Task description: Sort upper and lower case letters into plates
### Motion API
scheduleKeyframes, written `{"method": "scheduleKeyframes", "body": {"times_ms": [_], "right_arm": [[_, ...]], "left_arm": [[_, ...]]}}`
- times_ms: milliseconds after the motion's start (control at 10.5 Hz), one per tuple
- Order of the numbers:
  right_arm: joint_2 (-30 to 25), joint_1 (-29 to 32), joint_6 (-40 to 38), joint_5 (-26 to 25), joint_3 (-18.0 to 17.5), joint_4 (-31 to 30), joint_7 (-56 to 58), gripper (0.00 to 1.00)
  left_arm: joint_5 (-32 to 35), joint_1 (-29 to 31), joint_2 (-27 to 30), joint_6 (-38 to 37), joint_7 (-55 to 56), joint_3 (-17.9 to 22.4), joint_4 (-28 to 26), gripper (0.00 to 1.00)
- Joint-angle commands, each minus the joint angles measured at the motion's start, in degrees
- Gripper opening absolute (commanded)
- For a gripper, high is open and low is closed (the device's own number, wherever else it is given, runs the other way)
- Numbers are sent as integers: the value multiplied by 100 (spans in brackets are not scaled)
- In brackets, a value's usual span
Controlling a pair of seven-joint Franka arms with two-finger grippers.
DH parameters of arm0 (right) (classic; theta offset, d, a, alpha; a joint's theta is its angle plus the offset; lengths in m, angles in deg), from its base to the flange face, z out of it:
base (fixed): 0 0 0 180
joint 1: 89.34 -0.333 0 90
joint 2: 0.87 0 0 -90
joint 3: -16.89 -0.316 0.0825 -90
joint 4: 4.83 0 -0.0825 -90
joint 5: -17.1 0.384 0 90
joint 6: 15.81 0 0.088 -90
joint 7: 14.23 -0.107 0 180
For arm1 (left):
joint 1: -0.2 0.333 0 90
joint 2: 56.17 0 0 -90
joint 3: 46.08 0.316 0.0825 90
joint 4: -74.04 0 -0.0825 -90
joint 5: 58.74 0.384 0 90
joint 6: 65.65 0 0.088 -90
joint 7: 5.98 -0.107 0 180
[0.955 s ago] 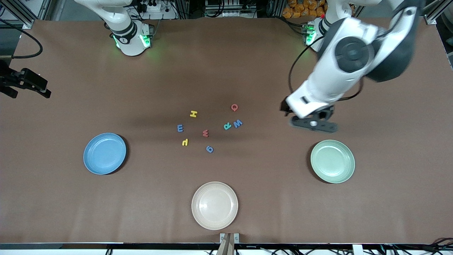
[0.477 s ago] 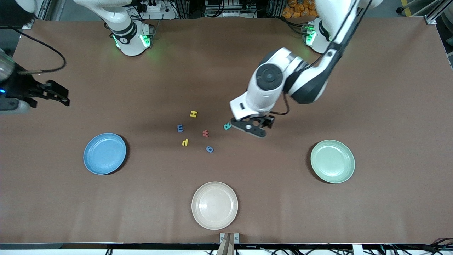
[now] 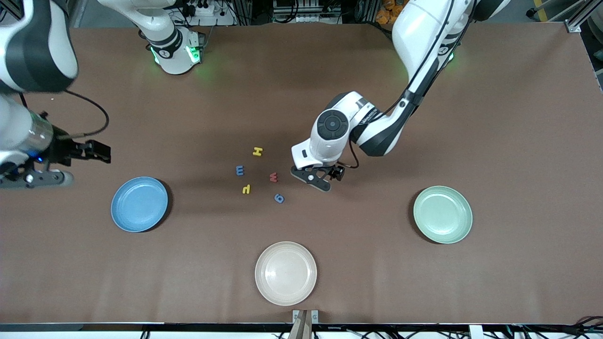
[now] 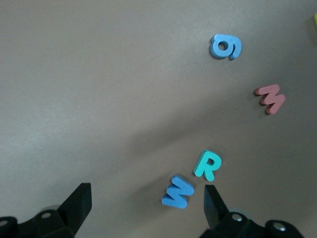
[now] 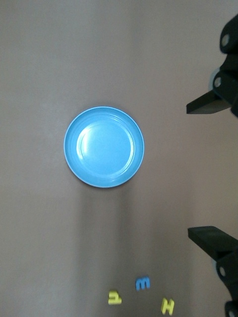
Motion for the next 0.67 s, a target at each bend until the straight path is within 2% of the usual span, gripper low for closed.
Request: {"method": "scheduleKeyframes", "body": {"times_ms": [0, 95, 286, 573], "right_arm": [[690, 163, 466, -175, -39, 241, 247, 100], [1015, 180, 783, -202, -39, 242, 238, 100], [1386, 189, 892, -185, -39, 198, 229, 100], [1457, 303, 917, 174, -40, 58, 212, 100]], "left_arm": [[163, -220, -127, 45, -70, 6, -67, 100], [181, -231, -101, 54, -70, 6, -242, 100], [382, -301, -92, 54, -70, 6, -463, 100], [471, -310, -13, 54, -70, 6, -701, 100]]}}
